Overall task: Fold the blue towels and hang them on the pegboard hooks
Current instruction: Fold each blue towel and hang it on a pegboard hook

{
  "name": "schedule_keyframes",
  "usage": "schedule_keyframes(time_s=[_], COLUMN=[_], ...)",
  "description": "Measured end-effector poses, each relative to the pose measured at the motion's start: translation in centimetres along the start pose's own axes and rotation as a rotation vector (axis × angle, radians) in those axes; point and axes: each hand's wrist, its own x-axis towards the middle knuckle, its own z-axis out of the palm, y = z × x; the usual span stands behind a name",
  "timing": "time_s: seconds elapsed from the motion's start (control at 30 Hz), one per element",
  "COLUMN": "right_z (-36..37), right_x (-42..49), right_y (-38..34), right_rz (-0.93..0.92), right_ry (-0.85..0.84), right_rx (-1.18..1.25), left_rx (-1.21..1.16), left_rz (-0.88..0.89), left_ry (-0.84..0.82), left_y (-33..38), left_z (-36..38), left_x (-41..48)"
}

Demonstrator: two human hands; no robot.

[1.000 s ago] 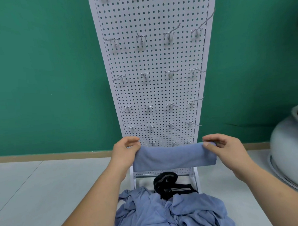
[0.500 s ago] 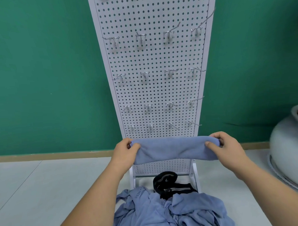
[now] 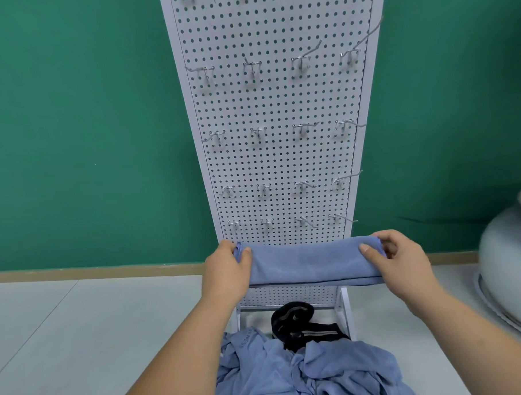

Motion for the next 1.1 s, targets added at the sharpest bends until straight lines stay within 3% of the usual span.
schedule_keyframes(time_s=[0.13, 0.27, 0.47, 0.7, 0.87, 1.1], right_z=[1.8, 3.9, 6.1, 6.1, 6.7, 7.7], right_x=[-0.6, -1.9, -4.7, -6.6, -9.1, -9.7], right_y=[-1.1, -2.6, -5.0, -8.1, -12.0, -20.5], right_rz=[-0.043, -0.076, -0.066, 0.000, 0.004, -0.296], right_ry=[0.023, 0.024, -0.162, -0.223, -0.273, -0.249], right_rx=[-0.069, -0.022, 0.156, 0.292, 0.379, 0.307], left_rx=[-0.185, -0.325, -0.595, -0.789, -0.871, -0.792], left_rz=[-0.005, 0.014, -0.049, -0.160, -0.090, 0.151], left_ry=[0.043, -0.031, -0.259, -0.246, -0.202, -0.113], left_y=[2.1, 4.4, 5.9, 6.1, 6.2, 8.8], left_z=[0.4, 1.1, 2.0, -0.9, -4.8, -12.1], left_x=[-1.1, -2.5, -3.9, -5.0, -6.0, -4.9])
